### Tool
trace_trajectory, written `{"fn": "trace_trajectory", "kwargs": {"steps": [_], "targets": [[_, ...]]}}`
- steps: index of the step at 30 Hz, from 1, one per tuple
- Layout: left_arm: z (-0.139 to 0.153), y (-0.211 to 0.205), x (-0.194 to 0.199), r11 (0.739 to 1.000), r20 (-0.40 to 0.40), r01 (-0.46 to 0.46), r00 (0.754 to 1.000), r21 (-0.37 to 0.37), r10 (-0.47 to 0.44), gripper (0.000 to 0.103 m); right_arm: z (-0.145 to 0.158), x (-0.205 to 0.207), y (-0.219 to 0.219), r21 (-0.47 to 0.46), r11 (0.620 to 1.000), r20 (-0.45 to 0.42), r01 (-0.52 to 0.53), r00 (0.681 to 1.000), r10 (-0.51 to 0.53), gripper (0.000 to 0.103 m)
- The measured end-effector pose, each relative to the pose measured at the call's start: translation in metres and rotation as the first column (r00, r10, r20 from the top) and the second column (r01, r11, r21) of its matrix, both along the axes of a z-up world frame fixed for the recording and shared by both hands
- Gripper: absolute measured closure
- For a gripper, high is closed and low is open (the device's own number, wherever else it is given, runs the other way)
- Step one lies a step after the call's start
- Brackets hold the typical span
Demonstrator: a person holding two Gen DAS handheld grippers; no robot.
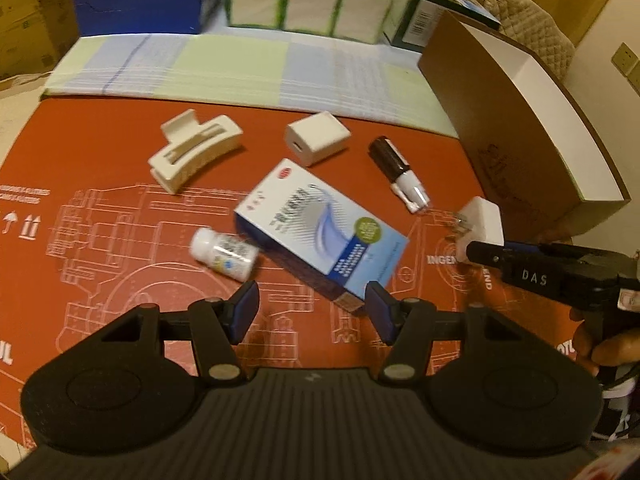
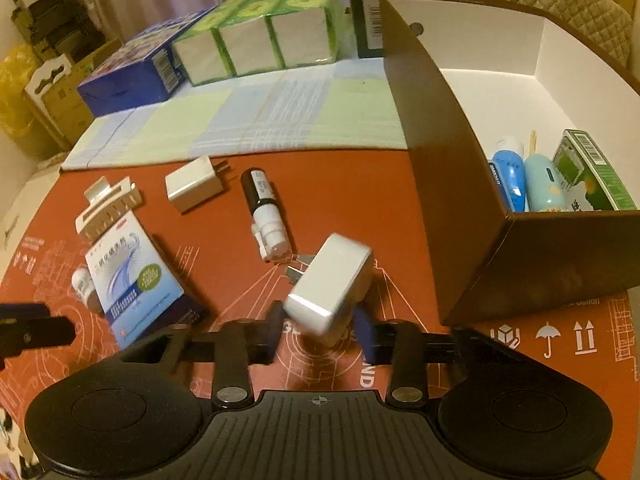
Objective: Organize rigid objects
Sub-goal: 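Close the right gripper on the white charger plug while the left gripper approaches the medicine box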
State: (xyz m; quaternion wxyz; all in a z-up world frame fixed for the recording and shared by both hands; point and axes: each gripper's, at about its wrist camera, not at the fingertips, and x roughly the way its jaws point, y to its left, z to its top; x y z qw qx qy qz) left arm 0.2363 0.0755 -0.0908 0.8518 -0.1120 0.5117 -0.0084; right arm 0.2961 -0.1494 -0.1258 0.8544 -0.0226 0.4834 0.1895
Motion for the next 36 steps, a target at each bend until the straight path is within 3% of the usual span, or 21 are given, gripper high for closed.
{"fn": "trace_trajectory", "kwargs": {"steps": [9, 17, 24, 30, 36], "targets": [[-0.01, -0.024, 0.018, 0.999, -0.033, 0.046, 0.998, -0.005, -0.046, 0.048, 0.001, -0.001, -0.012, 0.006, 1.0, 0.002, 0.007, 1.0, -0.007, 0.078], [-0.031, -0.041, 0.025, 0.993, -0.08, 0.08, 0.994, 0.086, -0.073, 0.048, 0.002, 0.0, -0.015, 0.017, 1.0, -0.006, -0.009, 1.0, 0.009, 0.078], [-0.037, -0.008, 0.019, 0.991, -0.074, -0.037, 0.996, 0.125, 0.046, 0.049, 0.002, 0.001, -0.017, 0.017, 1.0, -0.01, -0.022, 1.0, 0.022, 0.078], [-0.041, 0.037, 0.015, 0.971, -0.079, -0.158, 0.982, 0.177, 0.174, 0.05, 0.0, 0.001, -0.016, 0.019, 1.0, -0.011, -0.025, 1.0, 0.025, 0.078], [-0.026, 0.05, 0.009, 0.983, -0.059, -0.109, 0.991, 0.148, 0.119, 0.05, -0.001, 0.001, -0.014, 0.015, 1.0, -0.001, -0.014, 1.0, 0.014, 0.078]]}}
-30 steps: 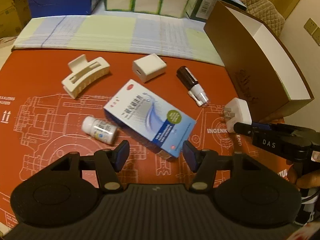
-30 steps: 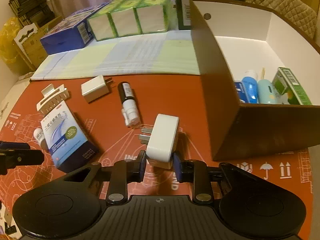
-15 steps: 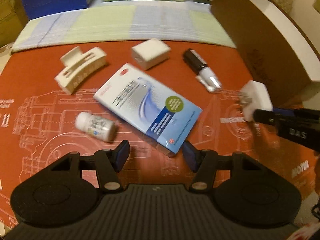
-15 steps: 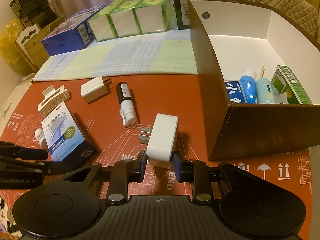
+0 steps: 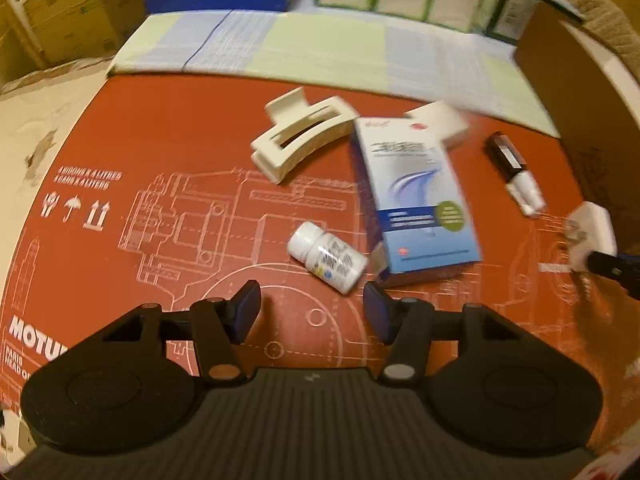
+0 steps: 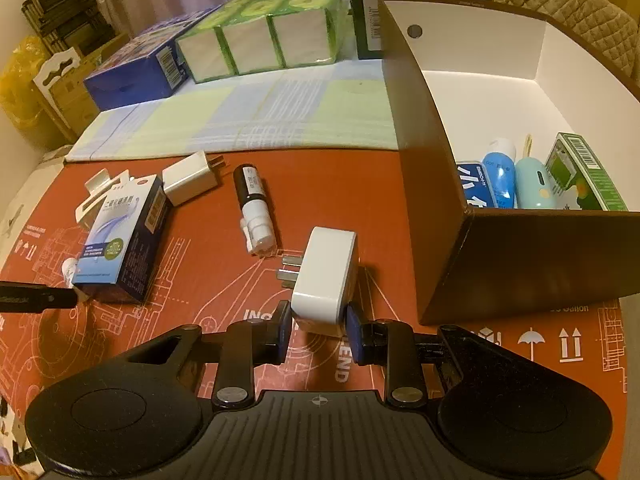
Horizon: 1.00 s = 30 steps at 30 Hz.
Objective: Organize rigid objects
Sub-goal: 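Close the right gripper on the white charger plug while the left gripper approaches the medicine box, then lower the left gripper onto the white-blue medicine box and close it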
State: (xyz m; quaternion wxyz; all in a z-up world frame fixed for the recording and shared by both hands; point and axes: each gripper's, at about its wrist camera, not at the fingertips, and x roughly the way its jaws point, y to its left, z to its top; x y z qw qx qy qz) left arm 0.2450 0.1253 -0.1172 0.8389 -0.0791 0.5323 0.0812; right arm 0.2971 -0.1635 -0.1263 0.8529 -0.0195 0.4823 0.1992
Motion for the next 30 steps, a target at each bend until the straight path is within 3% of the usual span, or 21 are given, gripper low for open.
{"fn": "trace_trajectory", "kwargs": {"steps": [5, 7, 8, 9, 22, 25, 30], "targets": [[0.018, -0.014, 0.002, 0.997, 0.046, 0.059, 0.997, -0.047, -0.057, 0.046, 0.002, 0.003, 0.001, 0.015, 0.999, -0.026, 0.035, 0.999, -0.034, 0.076], [0.021, -0.019, 0.006, 0.996, 0.063, 0.072, 0.996, -0.059, -0.068, 0.044, 0.005, 0.004, 0.002, 0.016, 0.998, -0.021, 0.061, 0.998, -0.06, 0.063], [0.022, -0.022, 0.009, 0.995, 0.068, 0.079, 0.995, -0.062, -0.074, 0.043, 0.006, 0.005, 0.003, 0.023, 0.997, -0.011, 0.074, 0.997, -0.074, 0.053], [0.022, -0.025, 0.013, 0.994, 0.072, 0.086, 0.994, -0.062, -0.081, 0.043, 0.008, 0.006, 0.003, 0.034, 0.996, 0.0, 0.086, 0.996, -0.086, 0.051], [0.01, -0.036, 0.047, 0.991, 0.055, 0.134, 0.99, -0.021, -0.133, 0.043, -0.008, 0.011, 0.024, -0.053, 0.991, 0.041, 0.126, 0.991, -0.124, 0.052], [0.008, -0.038, 0.053, 0.99, 0.053, 0.142, 0.989, -0.025, -0.14, 0.042, -0.011, 0.012, 0.025, -0.046, 0.99, 0.063, 0.133, 0.989, -0.13, 0.059], [0.002, -0.042, 0.065, 0.989, 0.038, 0.148, 0.988, -0.024, -0.147, 0.042, -0.012, 0.014, 0.031, -0.06, 0.987, 0.089, 0.148, 0.986, -0.142, 0.06]]}}
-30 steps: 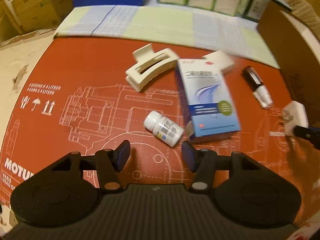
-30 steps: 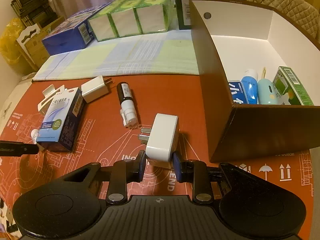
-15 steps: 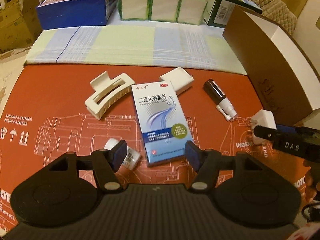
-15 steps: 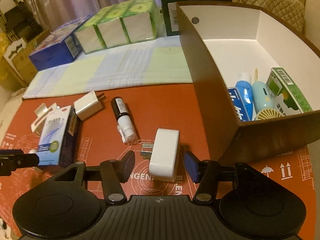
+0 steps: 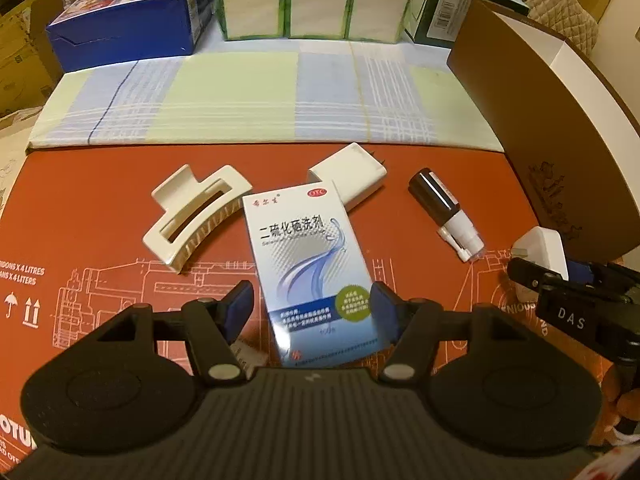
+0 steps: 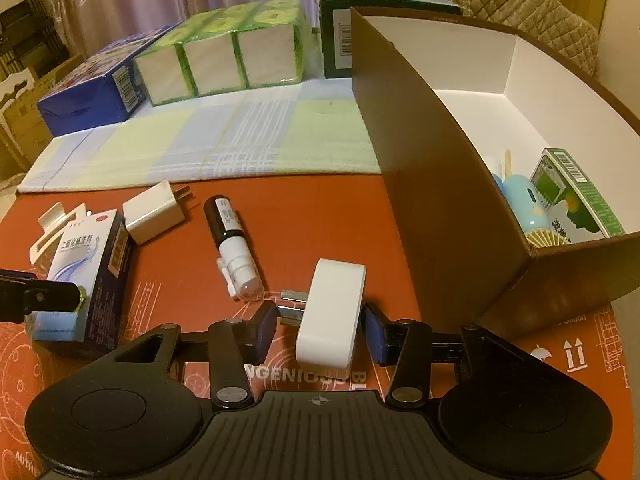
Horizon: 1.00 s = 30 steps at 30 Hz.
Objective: Organize rigid objects
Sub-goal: 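Lower the left gripper onto the white-blue medicine box and close it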
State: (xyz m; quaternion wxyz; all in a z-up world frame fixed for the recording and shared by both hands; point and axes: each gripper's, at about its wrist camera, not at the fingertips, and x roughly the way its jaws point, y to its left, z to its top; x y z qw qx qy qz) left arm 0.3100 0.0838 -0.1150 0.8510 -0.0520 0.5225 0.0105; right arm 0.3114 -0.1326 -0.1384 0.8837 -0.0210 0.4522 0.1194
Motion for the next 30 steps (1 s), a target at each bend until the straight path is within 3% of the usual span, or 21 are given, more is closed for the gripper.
{"fn": "trace_trajectory", "kwargs": {"steps": [9, 18, 30], "targets": [[-0.01, -0.004, 0.021, 1.0, -0.022, -0.002, 1.0, 0.019, 0.003, 0.036, -0.001, 0.006, 0.003, 0.008, 1.0, 0.006, 0.0, 1.0, 0.0, 0.06], [-0.024, -0.003, 0.033, 0.999, -0.057, -0.011, 0.998, 0.038, 0.013, 0.036, -0.001, 0.008, 0.006, 0.002, 1.0, 0.011, -0.005, 1.0, 0.005, 0.06], [-0.023, -0.007, 0.023, 0.998, -0.034, 0.02, 0.999, 0.066, -0.018, 0.039, 0.0, 0.007, 0.007, -0.004, 1.0, 0.0, -0.025, 1.0, 0.025, 0.06]]}}
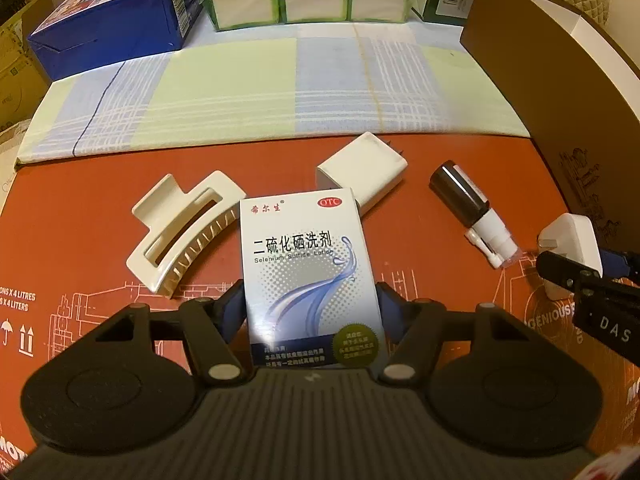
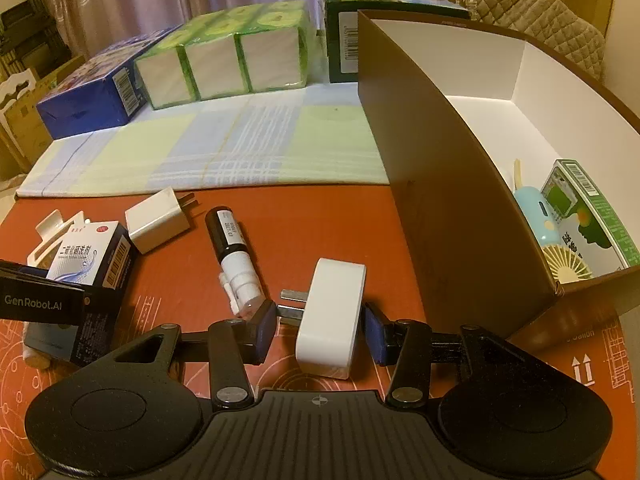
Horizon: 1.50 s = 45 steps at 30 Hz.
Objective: Organize rigid objects
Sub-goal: 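Lower the left gripper onto the white-blue medicine box and close it, then lift and carry the medicine box and charger plug over the brown box with both grippers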
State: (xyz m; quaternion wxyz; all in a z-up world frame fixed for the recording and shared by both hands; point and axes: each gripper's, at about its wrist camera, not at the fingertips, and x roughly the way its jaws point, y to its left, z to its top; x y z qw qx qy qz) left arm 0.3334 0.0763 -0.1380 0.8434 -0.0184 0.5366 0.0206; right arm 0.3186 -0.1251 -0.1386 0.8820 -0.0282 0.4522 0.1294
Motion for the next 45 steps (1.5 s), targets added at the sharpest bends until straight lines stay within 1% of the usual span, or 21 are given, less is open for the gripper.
{"fn": "trace_trajectory", "kwargs": {"steps": [8, 12, 19, 28, 34, 38, 45], "targets": [[0.016, -0.004, -0.012, 1.0, 0.04, 0.007, 0.999, -0.002, -0.007, 0.04, 0.002, -0.008, 0.001, 0.005, 0.999, -0.013, -0.037, 0.999, 0.037, 0.06], [0.028, -0.006, -0.02, 1.0, 0.063, 0.001, 0.998, -0.016, 0.0, 0.04, 0.01, -0.014, -0.001, 0.025, 0.998, -0.005, -0.053, 0.999, 0.053, 0.06], [0.058, -0.011, -0.036, 0.999, 0.122, -0.013, 0.992, -0.038, 0.017, 0.04, 0.036, -0.026, -0.004, 0.079, 0.992, 0.034, -0.098, 0.995, 0.095, 0.06], [0.096, -0.035, -0.05, 0.998, 0.196, 0.016, 0.981, -0.061, -0.004, 0.04, 0.076, -0.04, -0.022, 0.159, 0.977, 0.096, -0.143, 0.987, 0.129, 0.06], [0.112, -0.06, -0.056, 0.995, 0.225, 0.054, 0.974, -0.081, -0.035, 0.04, 0.096, -0.047, -0.047, 0.196, 0.972, 0.122, -0.133, 0.986, 0.11, 0.06], [0.121, -0.087, -0.055, 0.99, 0.249, 0.108, 0.965, -0.09, -0.083, 0.04, 0.108, -0.047, -0.07, 0.212, 0.972, 0.138, -0.101, 0.988, 0.073, 0.06], [0.132, -0.144, -0.041, 0.971, 0.279, 0.217, 0.943, -0.104, -0.181, 0.04, 0.12, -0.036, -0.116, 0.223, 0.974, 0.152, -0.034, 0.988, 0.0, 0.06]]}}
